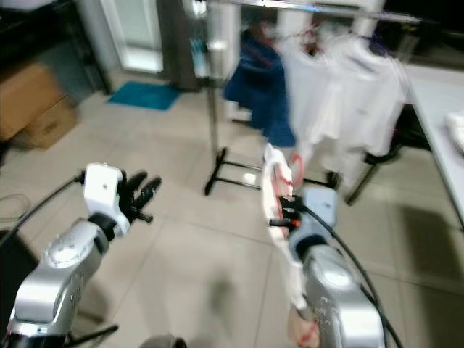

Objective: Hang hanger

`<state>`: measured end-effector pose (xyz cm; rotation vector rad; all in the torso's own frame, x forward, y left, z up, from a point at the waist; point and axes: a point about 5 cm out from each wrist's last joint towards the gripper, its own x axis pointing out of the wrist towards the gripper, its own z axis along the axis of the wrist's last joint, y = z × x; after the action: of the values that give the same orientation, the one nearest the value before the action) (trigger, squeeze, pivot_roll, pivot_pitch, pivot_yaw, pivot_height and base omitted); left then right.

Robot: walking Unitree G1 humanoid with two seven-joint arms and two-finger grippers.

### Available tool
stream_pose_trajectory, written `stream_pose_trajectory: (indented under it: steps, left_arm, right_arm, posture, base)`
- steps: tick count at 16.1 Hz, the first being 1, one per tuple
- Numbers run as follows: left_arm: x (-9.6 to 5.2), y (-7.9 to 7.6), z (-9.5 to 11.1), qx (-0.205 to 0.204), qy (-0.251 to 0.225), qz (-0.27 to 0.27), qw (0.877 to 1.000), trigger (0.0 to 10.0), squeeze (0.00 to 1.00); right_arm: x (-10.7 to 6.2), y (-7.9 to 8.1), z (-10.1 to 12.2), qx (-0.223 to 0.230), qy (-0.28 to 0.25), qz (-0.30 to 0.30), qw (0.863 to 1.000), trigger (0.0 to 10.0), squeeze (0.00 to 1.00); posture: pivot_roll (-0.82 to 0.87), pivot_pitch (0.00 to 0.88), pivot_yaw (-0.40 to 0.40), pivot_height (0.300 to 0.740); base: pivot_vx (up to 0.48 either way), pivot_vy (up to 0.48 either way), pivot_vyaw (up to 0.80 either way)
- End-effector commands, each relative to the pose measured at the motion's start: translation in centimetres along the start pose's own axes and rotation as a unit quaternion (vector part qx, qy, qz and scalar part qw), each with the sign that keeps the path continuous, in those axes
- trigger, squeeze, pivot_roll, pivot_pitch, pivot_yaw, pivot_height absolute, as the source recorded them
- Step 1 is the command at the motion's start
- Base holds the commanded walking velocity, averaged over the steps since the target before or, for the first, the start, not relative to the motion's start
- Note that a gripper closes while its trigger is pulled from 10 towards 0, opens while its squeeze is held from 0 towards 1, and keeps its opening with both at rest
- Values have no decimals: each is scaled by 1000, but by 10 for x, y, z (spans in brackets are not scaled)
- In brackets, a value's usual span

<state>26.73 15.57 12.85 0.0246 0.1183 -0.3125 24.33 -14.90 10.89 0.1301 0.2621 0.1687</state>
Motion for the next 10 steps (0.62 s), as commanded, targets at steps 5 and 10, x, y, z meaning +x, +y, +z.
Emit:
stream_pose_trajectory:
  steps: [5,10]
  left_arm:
    - [-1,10,6,16,-11,10,1000,10000,0]
    - [-5,6,9,7,-17,14,1000,10000,0]
  right_arm:
    - [6,3,10,-54,-18,-22,998,10000,0]
    - [7,0,15,-29,-30,4,999,10000,0]
  posture:
    - [108,47,45,740]
    - [135,55,27,740]
  base:
    - [365,0,0]
    - [382,0,320]
